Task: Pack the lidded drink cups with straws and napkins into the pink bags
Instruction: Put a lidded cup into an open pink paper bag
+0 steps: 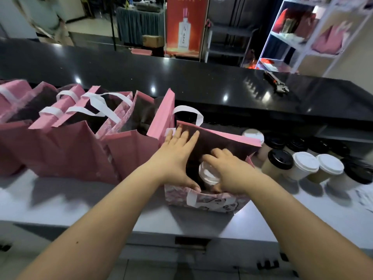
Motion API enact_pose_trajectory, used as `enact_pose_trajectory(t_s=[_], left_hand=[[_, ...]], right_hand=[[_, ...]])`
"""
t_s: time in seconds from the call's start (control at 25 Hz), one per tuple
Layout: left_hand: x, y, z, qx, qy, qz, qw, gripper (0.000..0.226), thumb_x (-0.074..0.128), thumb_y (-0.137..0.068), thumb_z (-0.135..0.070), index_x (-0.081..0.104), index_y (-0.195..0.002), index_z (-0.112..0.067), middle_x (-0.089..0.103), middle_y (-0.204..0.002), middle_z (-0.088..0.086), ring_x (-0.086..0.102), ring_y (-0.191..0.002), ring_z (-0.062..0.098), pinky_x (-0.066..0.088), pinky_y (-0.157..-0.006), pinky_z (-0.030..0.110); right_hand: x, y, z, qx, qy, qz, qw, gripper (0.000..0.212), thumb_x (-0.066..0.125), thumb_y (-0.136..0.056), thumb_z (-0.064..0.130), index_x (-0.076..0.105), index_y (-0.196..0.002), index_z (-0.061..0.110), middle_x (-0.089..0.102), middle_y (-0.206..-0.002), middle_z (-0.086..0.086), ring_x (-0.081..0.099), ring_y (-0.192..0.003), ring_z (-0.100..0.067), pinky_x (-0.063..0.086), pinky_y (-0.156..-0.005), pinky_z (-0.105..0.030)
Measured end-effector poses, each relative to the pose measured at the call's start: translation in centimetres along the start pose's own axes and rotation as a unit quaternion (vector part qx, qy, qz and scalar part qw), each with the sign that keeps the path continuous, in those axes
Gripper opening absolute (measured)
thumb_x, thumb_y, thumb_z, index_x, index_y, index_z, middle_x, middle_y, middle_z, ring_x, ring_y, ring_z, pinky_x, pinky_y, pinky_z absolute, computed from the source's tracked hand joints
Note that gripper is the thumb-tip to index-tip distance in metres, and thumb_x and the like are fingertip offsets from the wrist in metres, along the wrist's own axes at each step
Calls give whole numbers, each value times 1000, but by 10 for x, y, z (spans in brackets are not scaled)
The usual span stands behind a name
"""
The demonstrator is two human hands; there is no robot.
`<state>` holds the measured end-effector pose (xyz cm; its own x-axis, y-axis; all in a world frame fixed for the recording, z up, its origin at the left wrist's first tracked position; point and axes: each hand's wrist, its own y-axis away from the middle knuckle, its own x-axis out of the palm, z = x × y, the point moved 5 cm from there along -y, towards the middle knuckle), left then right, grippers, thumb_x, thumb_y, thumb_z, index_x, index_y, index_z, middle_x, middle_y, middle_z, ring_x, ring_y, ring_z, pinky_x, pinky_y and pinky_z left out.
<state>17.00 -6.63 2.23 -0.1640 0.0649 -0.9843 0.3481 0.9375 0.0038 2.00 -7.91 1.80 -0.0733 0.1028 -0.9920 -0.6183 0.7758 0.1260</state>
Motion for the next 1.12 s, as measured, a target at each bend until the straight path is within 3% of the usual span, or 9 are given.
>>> enact_pose_trajectory(t_s=[0.08,0.16,0.28,0.36,0.44,0.56,0.84,0.96,1.12], left_hand=[[-1,6,-8,12,-11,-9,1000,146,74,-52,-74,-16,-151,-17,-15,-159,12,-29,-142,24,-12,-118,45],[0,9,-9,15,-10,-13,1000,147,75,-51,-73,-17,-151,-17,-20,-158,10,-32,-140,21,-13,-118,44],[3,8,-4,-2,-5,-10,1000,148,76,-50,-72,-17,-151,-17,-21,-158,9,-32,-141,21,-12,-118,43],[9,3,-1,-18,-4,-4,1000,148,76,-50,-73,-16,-151,-17,-22,-158,10,-29,-142,23,-10,-119,44],[12,-1,3,-33,6,-2,999,148,76,-50,-74,-16,-151,-17,-21,-158,11,-27,-143,24,-9,-119,43],[12,-1,6,-51,9,-11,999,149,78,-50,-70,-18,-150,-16,-22,-158,10,-27,-143,24,-11,-119,41],[12,8,-16,-51,-11,7,999,153,80,-46,-70,-18,-150,-17,-25,-157,9,-30,-142,22,-14,-118,42],[14,13,-17,-63,-20,2,998,151,77,-46,-73,-18,-150,-17,-26,-156,10,-31,-141,23,-14,-117,43],[19,22,-14,-83,-21,-6,996,148,71,-48,-78,-17,-150,-18,-24,-157,9,-31,-141,23,-13,-118,45]], right_hand=[[7,-23,-3,26,53,52,997,75,67,-79,30,29,-142,22,38,-132,-10,42,-118,-34,44,-93,-40],[13,-50,-7,51,9,61,997,78,67,-81,29,25,-146,19,34,-140,-14,40,-124,-38,42,-99,-42],[33,-84,0,71,-130,41,988,95,69,-79,42,11,-152,21,15,-156,-11,20,-141,-36,28,-113,-43],[58,-94,15,61,-112,48,991,98,61,-83,47,-4,-153,22,-4,-159,-10,2,-144,-39,14,-117,-48],[73,-87,19,82,-107,31,990,96,57,-85,45,-6,-152,19,-1,-157,-13,8,-141,-43,17,-114,-49],[71,-70,-2,119,-159,10,980,92,68,-81,34,6,-149,23,6,-154,-11,16,-137,-38,24,-113,-43],[72,-51,-7,28,-89,37,995,83,62,-85,43,12,-149,29,10,-153,-11,13,-139,-36,21,-114,-42],[80,-49,-3,-9,-104,28,994,73,45,-93,56,8,-152,34,-2,-161,-1,-4,-146,-27,7,-117,-42],[93,-43,2,-26,-90,34,995,65,25,-98,57,-5,-151,36,-16,-159,12,-22,-145,-18,-8,-118,-45]])
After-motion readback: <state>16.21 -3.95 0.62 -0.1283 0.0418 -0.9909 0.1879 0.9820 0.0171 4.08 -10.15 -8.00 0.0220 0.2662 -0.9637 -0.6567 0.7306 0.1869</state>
